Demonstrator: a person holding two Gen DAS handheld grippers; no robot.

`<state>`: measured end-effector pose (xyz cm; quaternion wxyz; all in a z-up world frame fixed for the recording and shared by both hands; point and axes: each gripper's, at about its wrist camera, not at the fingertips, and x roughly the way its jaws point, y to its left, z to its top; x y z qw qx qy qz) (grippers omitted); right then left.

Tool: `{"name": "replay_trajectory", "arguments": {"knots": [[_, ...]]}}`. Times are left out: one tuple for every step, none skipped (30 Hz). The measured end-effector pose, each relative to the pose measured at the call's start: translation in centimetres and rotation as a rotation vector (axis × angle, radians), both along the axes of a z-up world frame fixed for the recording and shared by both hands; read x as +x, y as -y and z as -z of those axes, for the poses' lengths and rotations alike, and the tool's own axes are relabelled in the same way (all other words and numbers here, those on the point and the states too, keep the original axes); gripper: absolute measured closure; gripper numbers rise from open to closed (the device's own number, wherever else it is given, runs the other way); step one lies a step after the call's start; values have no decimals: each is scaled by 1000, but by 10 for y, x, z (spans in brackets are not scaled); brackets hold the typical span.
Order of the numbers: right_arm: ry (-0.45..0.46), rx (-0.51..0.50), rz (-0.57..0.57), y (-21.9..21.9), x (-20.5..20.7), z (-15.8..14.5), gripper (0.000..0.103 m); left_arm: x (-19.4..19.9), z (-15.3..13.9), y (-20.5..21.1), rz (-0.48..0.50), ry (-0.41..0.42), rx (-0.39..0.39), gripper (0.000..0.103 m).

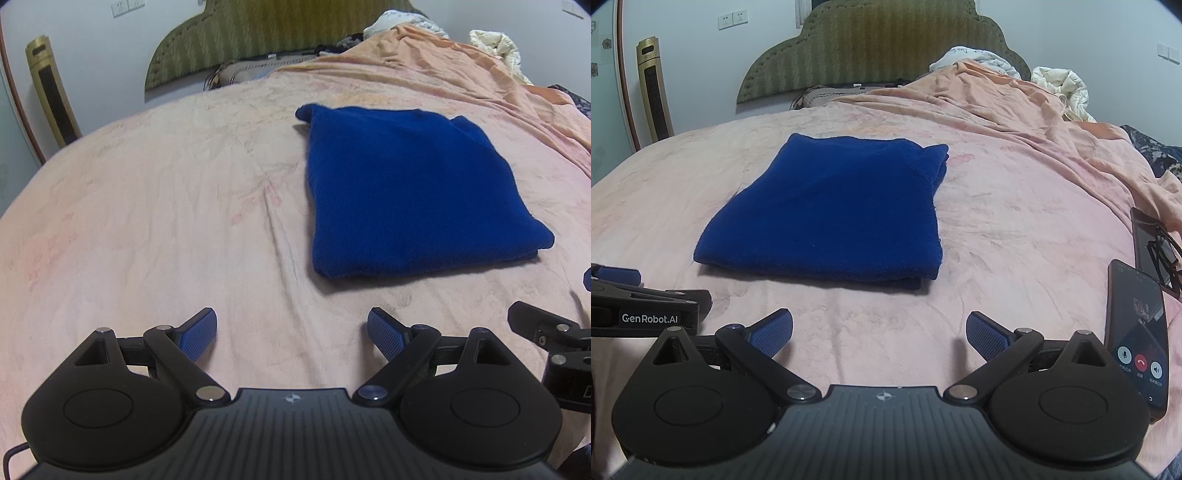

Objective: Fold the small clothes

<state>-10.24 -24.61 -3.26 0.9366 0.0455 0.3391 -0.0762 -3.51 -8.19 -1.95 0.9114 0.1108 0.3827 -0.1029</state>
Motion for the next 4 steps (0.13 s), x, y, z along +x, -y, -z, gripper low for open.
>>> {"name": "replay_trajectory", "arguments": {"knots": [[-2, 0, -3, 0, 0, -1, 2, 0, -1, 0, 6, 7, -2, 13], [-4, 0, -5, -1, 1, -1, 2, 0, -3, 0, 12, 12, -6, 13], [-6, 3, -9, -1, 1, -2, 2, 1, -4, 0, 17, 15, -11, 13], [-9, 9, -12, 0, 3, -3, 2, 3, -5, -2, 19, 17, -15, 13]]}}
